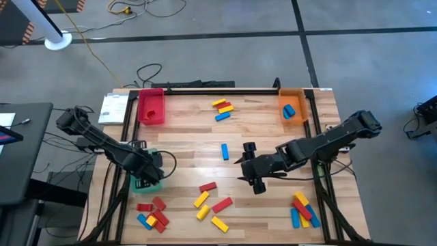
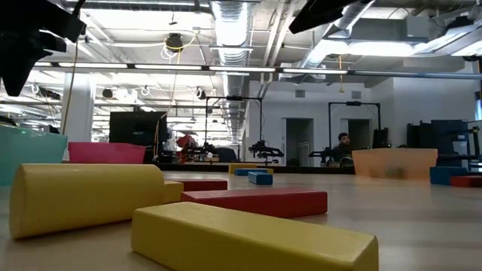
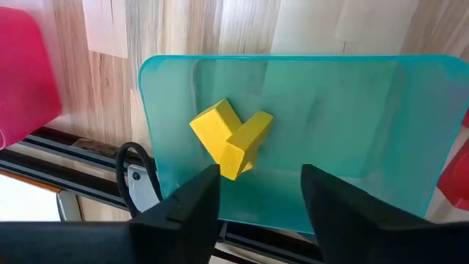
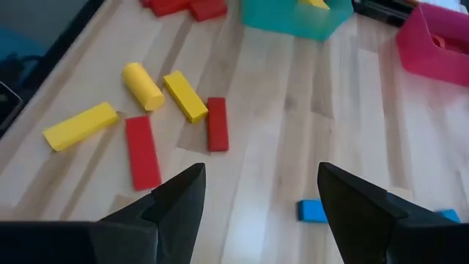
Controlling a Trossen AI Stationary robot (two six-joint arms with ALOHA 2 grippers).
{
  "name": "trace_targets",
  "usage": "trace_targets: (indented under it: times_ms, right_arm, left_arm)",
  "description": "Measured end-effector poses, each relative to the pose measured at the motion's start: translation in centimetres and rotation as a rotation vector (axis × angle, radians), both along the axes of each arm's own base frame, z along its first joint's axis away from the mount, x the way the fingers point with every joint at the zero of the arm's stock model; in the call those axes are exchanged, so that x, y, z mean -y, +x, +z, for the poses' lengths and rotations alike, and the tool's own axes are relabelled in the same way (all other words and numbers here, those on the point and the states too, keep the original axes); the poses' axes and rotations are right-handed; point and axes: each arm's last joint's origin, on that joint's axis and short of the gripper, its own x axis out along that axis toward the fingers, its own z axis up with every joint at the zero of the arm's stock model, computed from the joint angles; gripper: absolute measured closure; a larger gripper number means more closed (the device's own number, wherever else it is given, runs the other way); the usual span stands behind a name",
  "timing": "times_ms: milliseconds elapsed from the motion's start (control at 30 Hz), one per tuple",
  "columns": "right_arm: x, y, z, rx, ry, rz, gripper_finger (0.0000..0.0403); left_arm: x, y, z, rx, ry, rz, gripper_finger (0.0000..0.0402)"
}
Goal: Sort blocks
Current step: Put the red block into the red bin
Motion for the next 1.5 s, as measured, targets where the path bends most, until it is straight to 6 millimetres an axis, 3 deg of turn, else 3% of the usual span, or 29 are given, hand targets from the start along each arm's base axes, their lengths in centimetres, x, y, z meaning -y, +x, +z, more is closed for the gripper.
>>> trace_targets:
  times_ms: [233,433,633,767,1067,1300,1500]
  right_arm:
    - [-1.2,0.0,-2.2,-0.006,0.082,0.077,0.0128]
    - [-3.2,1.5,-6.0,-0.051,0.133,0.164,0.0128]
    - [-4.8,3.3,-10.4,-0.11,0.133,0.199,0.0128]
    - [-5.4,3.9,-12.4,-0.121,0.124,0.21,0.0128]
    - [-5.7,4.7,-14.2,-0.126,0.153,0.219,0.0128]
    - [-5.7,5.0,-16.8,-0.189,0.15,0.192,0.0128]
    - [-5.8,5.1,-17.1,-0.189,0.149,0.186,0.0148]
  left_arm:
    - [-0.1,0.1,0.0,0.021,0.028,-0.013,0.0176]
    - [-0.1,0.4,0.2,0.079,0.053,-0.033,0.0176]
    - [0.5,1.4,0.6,0.242,-0.012,-0.085,0.0175]
    - [1.1,2.5,0.8,0.353,-0.067,-0.141,0.0175]
    - [2.4,4.7,1.8,0.592,-0.153,-0.288,0.0175]
    - [2.6,5.1,2.0,0.64,-0.16,-0.334,0.0175]
    - [2.6,5.2,2.0,0.645,-0.161,-0.336,0.0175]
